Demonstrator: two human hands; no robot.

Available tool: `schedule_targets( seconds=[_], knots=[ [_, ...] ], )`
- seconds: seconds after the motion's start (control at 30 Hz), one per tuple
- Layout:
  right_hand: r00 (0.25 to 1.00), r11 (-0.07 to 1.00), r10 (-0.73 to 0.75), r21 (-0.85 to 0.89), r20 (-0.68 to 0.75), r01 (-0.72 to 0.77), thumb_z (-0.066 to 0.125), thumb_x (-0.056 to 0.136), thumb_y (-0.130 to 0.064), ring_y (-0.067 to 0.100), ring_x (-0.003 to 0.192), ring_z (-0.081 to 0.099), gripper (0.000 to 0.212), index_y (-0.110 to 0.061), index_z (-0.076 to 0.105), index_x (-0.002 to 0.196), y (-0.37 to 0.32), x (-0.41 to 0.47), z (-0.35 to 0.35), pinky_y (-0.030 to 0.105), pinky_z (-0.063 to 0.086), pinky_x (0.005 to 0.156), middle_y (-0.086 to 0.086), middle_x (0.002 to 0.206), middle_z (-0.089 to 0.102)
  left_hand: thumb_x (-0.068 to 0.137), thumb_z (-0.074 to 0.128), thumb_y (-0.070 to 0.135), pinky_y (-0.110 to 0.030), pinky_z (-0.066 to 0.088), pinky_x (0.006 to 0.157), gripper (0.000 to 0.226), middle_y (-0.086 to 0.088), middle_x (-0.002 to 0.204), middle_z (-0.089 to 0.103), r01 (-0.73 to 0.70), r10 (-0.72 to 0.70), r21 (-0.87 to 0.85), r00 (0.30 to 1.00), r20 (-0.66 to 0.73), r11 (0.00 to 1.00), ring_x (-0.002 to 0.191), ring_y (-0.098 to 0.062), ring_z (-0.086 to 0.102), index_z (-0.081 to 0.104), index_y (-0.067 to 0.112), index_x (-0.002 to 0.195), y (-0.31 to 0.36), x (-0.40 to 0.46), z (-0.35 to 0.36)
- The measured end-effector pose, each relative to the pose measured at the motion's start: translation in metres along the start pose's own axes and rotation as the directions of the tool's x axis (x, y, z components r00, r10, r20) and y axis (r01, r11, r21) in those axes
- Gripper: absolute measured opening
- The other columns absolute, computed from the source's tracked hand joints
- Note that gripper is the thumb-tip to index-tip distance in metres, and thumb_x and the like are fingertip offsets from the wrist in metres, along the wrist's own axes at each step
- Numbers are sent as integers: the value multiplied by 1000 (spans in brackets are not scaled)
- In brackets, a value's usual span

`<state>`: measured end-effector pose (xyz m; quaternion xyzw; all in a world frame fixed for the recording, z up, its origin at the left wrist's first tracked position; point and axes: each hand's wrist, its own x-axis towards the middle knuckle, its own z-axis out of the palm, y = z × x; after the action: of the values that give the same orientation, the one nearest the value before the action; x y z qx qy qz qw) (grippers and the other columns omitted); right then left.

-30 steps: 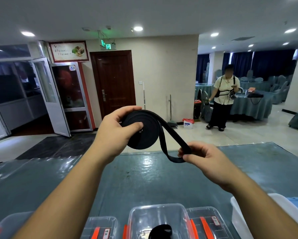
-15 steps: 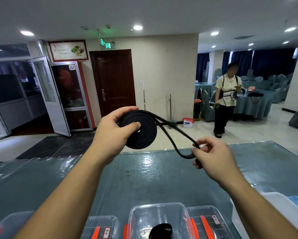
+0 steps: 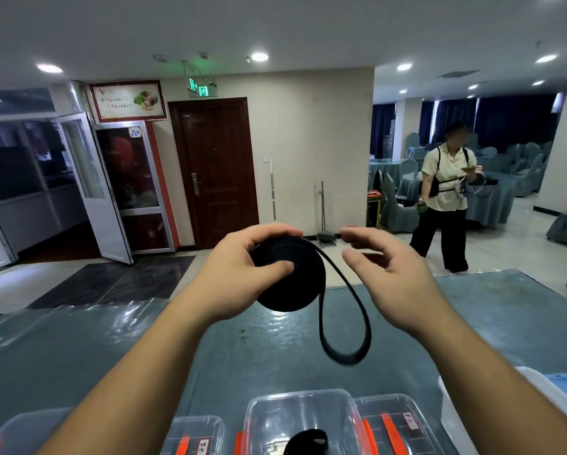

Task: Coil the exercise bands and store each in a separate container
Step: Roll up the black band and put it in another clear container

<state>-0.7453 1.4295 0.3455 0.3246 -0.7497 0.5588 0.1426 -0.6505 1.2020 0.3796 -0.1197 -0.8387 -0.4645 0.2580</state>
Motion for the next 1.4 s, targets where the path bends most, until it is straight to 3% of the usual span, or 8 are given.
schedule_targets(
  seconds=[0.13, 0.4, 0.53, 0.8, 0.97, 1.07, 1.2, 1.4],
  knots=[
    [973, 993, -104, -25, 208, 111, 70, 94, -36, -9, 95, 71, 19, -40, 79, 111, -24, 12, 4, 7, 52, 77, -28, 98, 77, 88, 76, 4, -16, 55, 92, 48, 20, 115, 74, -46, 42, 26, 993, 114, 999, 111, -1, 68, 72, 41, 119, 6, -3, 8],
    [927, 984, 14, 161, 374, -80, 82, 88, -13, 16, 88, 80, 18, -29, 85, 96, -22, 15, -3, 29, 64, 81, 0, 89, 83, 89, 77, 5, -9, 50, 89, 45, 27, 113, 72, -38, 25, 83, 989, 146, 996, 109, 7, 65, 72, 34, 122, 7, -8, 8],
    [908, 972, 50, 188, 415, -139, 84, 86, -12, 23, 83, 80, 11, -22, 86, 91, -20, 16, -6, 29, 63, 73, 8, 85, 82, 90, 76, 7, -14, 52, 94, 46, 24, 117, 71, -36, 13, 104, 977, 214, 994, 114, 2, 65, 70, 38, 124, 7, -8, 7],
    [967, 919, 1, 381, 253, -101, 73, 96, -13, 19, 91, 80, 18, -24, 84, 103, -14, 5, 2, 24, 61, 75, 3, 97, 83, 88, 77, -3, -28, 61, 85, 43, 11, 111, 75, 39, -27, -174, 997, 70, 984, 105, -9, 72, 73, 28, 117, 1, -8, 14],
    [969, 907, 13, 406, 246, -115, 75, 93, -10, 22, 89, 80, 20, -23, 83, 107, -15, 2, 8, 26, 62, 72, 7, 95, 83, 88, 77, -1, -18, 57, 81, 47, 13, 112, 75, 66, -48, -76, 975, 218, 995, 104, -7, 72, 72, 31, 122, 7, -7, 12],
    [990, 880, 30, 466, 134, -90, 81, 87, -11, 22, 82, 80, 18, -25, 80, 99, -13, 1, 11, 26, 61, 68, 10, 87, 82, 86, 78, -4, -23, 60, 80, 44, 8, 112, 77, 98, -73, -166, 986, 150, 981, 103, -12, 74, 74, 26, 119, 7, -7, 12],
    [998, 868, -10, 496, 66, -25, 77, 88, -6, 21, 96, 80, 29, -30, 84, 103, -10, -3, 15, 28, 63, 80, 3, 101, 83, 87, 76, -6, -25, 61, 76, 42, 4, 107, 77, 97, -101, -277, 995, 1, 956, 97, -12, 75, 73, 23, 116, 3, -9, 21],
    [999, 853, -1, 522, 35, -17, 79, 86, -6, 22, 96, 80, 27, -26, 84, 104, -9, -6, 18, 28, 64, 79, 5, 100, 83, 87, 77, -5, -24, 60, 82, 44, 3, 111, 78, 90, -72, -235, 994, 83, 968, 102, -13, 74, 72, 22, 121, 4, -8, 18]
  ],
)
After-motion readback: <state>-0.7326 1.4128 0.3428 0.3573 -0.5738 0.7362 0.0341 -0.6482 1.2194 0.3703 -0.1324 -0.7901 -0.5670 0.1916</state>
